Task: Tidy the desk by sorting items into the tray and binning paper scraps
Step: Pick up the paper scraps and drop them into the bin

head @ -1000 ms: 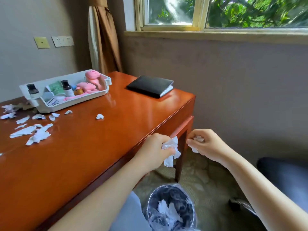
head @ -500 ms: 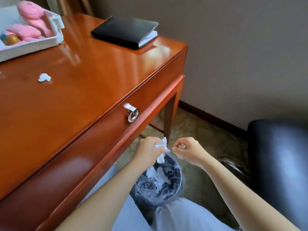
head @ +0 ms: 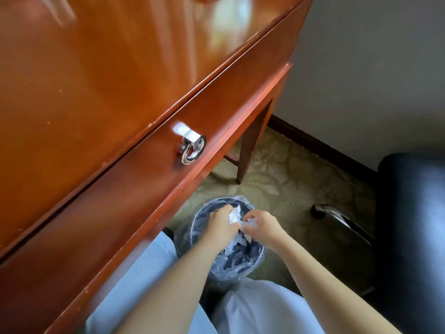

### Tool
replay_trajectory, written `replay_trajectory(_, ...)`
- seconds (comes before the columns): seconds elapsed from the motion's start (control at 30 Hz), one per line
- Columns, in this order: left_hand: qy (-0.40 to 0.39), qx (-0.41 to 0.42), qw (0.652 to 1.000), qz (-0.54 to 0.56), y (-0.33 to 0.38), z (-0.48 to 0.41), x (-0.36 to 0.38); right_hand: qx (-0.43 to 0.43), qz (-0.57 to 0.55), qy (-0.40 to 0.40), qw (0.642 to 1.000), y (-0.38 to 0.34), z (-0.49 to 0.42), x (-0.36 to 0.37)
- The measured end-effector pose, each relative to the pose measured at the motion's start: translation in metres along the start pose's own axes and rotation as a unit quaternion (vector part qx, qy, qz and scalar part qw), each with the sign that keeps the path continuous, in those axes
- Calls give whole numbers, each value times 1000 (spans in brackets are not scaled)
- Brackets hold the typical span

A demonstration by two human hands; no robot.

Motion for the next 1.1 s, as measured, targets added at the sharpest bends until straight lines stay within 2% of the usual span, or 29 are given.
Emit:
replay_trajectory(0.1, -26, -15, 1000, -10, -10, -3, 2, 16, -2, -22, 1000, 3, -3, 6)
replay_trajectory(0.37, -52, 15, 997, -54, -10, 3, -17, -31, 51, -23, 998, -8, -1, -4)
replay_trajectory(0.5, -34, 50, 997, -44, 8, 19, -40, -89, 90, 3, 992, -25, 10, -25)
replay_trajectory(0.73, -5, 172, 981, -89, 58, 65, -102, -202, 159, 63, 964, -74, 50, -85)
replay_trajectory(0.93, 38, 249, 962, -106, 98, 115, -180, -287, 151, 99, 941, -128, 104, -143)
replay_trajectory(1.1, 120, 300, 941, -98, 116, 162, -253, -368, 133, 139, 910, -184, 154, -182)
Point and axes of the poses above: each hand's wrist, its own z-axis away from the middle knuckle, its own x-axis out of the palm, y = z × x, the point moved 2 cm from there along -z, towards the middle knuckle, and after that the axes turned 15 degrees about y, right-handed, at the moved point
